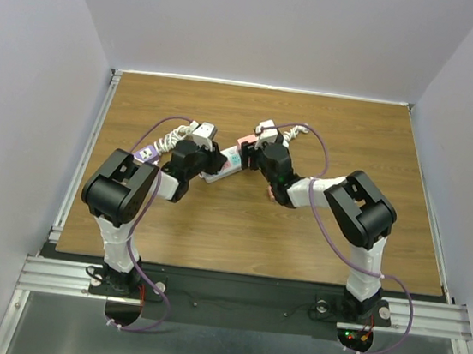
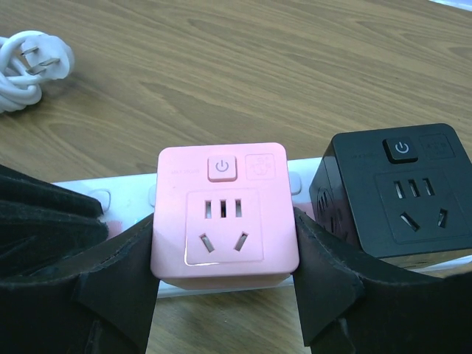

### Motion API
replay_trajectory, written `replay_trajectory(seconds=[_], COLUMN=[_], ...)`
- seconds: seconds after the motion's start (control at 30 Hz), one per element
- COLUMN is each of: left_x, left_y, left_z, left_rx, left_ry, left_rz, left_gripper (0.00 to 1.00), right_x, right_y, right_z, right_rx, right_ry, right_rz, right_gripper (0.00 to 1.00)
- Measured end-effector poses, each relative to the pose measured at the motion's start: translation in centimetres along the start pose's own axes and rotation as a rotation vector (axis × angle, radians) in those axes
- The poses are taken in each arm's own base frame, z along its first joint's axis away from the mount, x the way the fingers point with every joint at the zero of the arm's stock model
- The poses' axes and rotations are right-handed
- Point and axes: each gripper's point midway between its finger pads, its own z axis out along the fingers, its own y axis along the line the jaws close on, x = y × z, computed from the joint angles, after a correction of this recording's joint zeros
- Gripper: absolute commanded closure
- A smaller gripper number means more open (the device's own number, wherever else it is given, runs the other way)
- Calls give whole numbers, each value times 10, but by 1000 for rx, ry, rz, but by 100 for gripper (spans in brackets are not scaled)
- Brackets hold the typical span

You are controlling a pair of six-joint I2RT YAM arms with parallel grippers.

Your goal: Insert the plug

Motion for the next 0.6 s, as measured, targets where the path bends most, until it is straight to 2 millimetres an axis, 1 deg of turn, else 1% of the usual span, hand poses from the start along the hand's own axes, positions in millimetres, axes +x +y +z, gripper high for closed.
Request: replay_trajectory(seconds=[0.17, 0.23, 0.37, 0.4, 0.43, 0.47, 0.5, 0.57, 0.6], left_x=[3, 3, 3, 2, 2, 1, 1, 1, 1], left_y=[-6, -6, -7, -8, -8, -9, -9, -10, -10], left_z=[-1, -1, -1, -2, -2, -2, -2, -2, -2], left_rx=[26, 29, 34, 37, 40, 43, 43, 48, 47], left_ry=[8, 8, 5, 2, 1, 0, -1, 1, 1], left_rz=[-1, -1, -3, -3, -3, -5, -4, -6, -6], left_gripper=[69, 68, 61, 58, 57, 55, 54, 54, 54], right_x=[1, 1, 1, -1, -3, -6, -6, -5, -4], right_y=[0, 0, 0, 0, 0, 1, 2, 4, 6], right_z=[0, -1, -2, -3, -4, -7, -8, -14, -17], right_rx=[27, 34, 36, 35, 33, 27, 21, 4, -7], right_ry=[-14, -16, -17, -21, -26, -32, -32, -29, -24], right_rz=[5, 7, 11, 13, 15, 17, 18, 18, 18], right_gripper=[99, 99, 99, 99, 97, 94, 87, 77, 66])
